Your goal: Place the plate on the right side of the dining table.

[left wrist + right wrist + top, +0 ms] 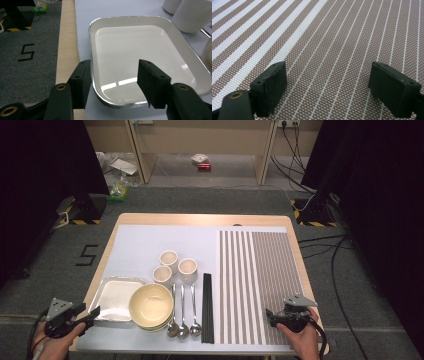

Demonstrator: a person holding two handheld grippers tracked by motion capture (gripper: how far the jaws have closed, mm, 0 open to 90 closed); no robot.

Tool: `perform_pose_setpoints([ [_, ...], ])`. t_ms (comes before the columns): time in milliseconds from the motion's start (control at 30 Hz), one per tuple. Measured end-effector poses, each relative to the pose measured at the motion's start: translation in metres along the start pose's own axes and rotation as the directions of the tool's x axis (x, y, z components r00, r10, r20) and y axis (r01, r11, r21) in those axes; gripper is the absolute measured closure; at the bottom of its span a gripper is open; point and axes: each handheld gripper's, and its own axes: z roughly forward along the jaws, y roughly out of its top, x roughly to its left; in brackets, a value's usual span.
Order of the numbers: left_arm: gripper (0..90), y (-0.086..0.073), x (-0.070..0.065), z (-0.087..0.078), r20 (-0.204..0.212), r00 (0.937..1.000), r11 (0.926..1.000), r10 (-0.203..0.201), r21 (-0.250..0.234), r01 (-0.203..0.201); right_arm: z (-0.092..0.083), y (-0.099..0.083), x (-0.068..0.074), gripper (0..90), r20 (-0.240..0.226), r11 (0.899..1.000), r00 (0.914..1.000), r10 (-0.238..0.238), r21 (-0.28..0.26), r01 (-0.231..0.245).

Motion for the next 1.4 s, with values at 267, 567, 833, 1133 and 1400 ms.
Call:
perform_pose_setpoints([
  [267, 55.6, 0.012, 0.010, 0.020, 0.017, 0.9997, 0.9997, -0.019, 0.013, 0.019, 0.000, 0.000, 0.000, 15.8, 0.001, 1.000, 1.0000, -0.002, -0.001, 0.002],
  [567, 62.5, 0.026, 0.015, 0.041, -0.031, 0.9994, 0.9992, 0.017, 0.037, -0.016, 0.000, 0.000, 0.000, 15.8, 0.001, 1.000, 1.0000, -0.001, 0.000, 0.001],
  [833, 67.1, 0.034, 0.019, 0.056, -0.040, 0.9987, 0.9971, 0.031, 0.070, -0.029, 0.000, 0.000, -0.001, 15.8, 0.001, 1.000, 1.0000, -0.008, -0.003, 0.008],
  [1133, 74.3, 0.031, 0.021, 0.071, -0.056, 0.9982, 0.9977, 0.021, 0.065, -0.018, 0.000, 0.000, 0.000, 15.8, 0.001, 1.000, 1.0000, -0.004, -0.001, 0.004],
  [1400, 78.1, 0.033, 0.024, 0.077, -0.034, 0.9994, 0.9972, 0.003, 0.074, -0.001, 0.000, 0.000, -0.001, 15.8, 0.001, 1.000, 1.0000, -0.008, -0.003, 0.008],
])
